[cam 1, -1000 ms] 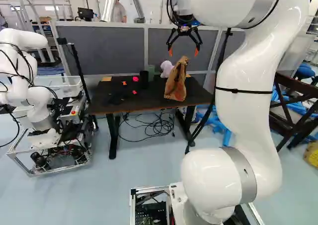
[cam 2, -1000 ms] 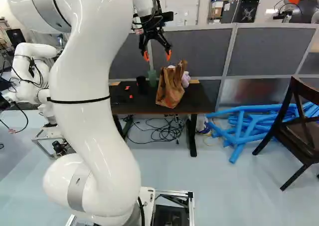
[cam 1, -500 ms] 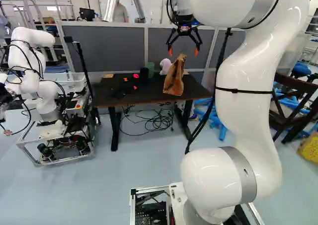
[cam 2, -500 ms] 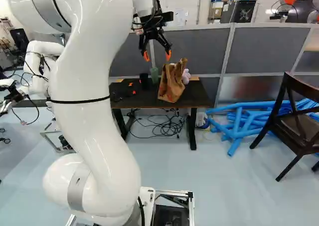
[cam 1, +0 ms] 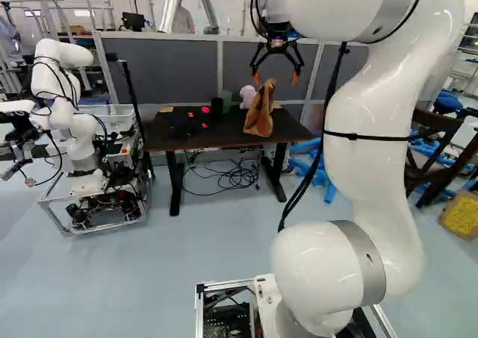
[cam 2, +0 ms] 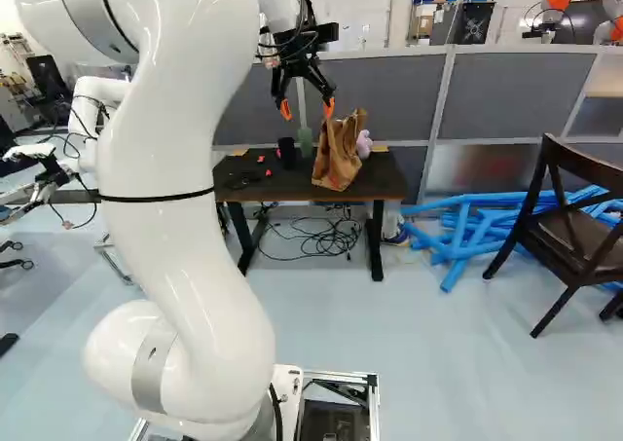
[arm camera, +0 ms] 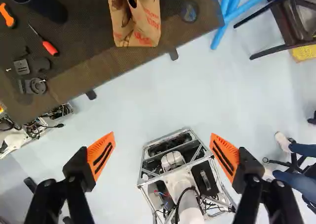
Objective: Pick up the bag on the ground and place it on the table
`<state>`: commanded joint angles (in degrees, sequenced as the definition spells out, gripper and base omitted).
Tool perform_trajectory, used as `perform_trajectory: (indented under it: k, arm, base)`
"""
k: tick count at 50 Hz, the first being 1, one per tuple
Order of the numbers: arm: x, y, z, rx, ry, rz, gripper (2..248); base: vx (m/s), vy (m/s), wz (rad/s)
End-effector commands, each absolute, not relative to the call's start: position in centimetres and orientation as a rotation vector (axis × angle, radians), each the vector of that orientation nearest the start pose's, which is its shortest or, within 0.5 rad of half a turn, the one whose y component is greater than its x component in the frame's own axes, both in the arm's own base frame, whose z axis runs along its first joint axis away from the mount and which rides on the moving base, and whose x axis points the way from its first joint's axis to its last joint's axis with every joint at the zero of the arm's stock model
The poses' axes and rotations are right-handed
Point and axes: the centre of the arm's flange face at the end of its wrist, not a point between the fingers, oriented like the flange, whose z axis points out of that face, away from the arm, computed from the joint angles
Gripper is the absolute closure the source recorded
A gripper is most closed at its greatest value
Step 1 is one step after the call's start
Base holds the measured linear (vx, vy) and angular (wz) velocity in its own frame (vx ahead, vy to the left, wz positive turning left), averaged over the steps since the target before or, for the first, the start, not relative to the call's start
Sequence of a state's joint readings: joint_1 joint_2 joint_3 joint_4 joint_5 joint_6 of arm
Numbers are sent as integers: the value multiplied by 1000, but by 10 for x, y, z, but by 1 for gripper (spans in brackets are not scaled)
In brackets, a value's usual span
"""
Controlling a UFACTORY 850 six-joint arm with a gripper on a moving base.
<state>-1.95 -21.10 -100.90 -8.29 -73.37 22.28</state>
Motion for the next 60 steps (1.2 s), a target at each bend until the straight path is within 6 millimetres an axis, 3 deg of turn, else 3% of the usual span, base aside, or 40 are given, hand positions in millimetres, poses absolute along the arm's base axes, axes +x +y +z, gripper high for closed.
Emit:
perform_trajectory:
  k: [60]
  arm:
    - [595,-32,708,-3189,619,-237,3]
  base:
    - [-8,0,1]
